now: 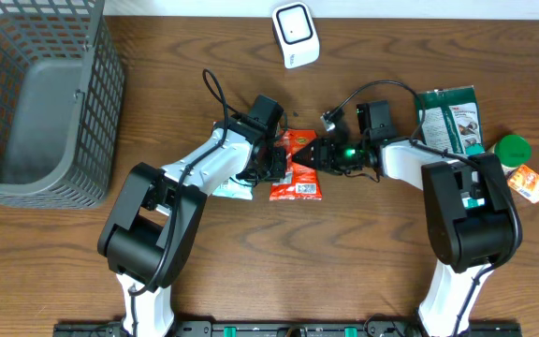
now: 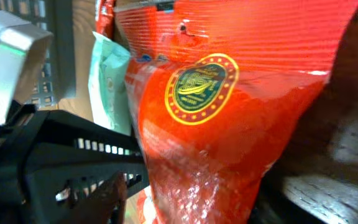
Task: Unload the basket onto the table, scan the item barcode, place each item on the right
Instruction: 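Pinch the Hacks pack's top edge with the left gripper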
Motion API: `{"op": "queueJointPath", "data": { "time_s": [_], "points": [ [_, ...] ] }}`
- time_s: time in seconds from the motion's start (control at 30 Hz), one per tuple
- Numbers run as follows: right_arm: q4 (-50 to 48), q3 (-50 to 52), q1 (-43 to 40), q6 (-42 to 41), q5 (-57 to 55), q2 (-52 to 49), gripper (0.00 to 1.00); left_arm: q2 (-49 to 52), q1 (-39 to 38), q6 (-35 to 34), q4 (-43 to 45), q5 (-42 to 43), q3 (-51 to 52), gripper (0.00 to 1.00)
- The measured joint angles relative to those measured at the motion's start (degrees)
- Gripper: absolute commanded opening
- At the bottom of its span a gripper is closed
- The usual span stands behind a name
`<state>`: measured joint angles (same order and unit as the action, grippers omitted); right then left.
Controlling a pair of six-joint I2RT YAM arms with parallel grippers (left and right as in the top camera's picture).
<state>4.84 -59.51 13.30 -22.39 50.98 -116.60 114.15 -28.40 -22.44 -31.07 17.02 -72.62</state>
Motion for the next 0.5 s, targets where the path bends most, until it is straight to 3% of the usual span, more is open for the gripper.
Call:
{"op": "queueJointPath", "data": {
  "time_s": [0.5],
  "points": [
    [-0.66, 0.0, 0.61, 0.02, -1.2, -0.83, 0.29, -0.59, 0.0, 0.48, -1.7, -0.24, 0.0, 0.28]
  ]
}}
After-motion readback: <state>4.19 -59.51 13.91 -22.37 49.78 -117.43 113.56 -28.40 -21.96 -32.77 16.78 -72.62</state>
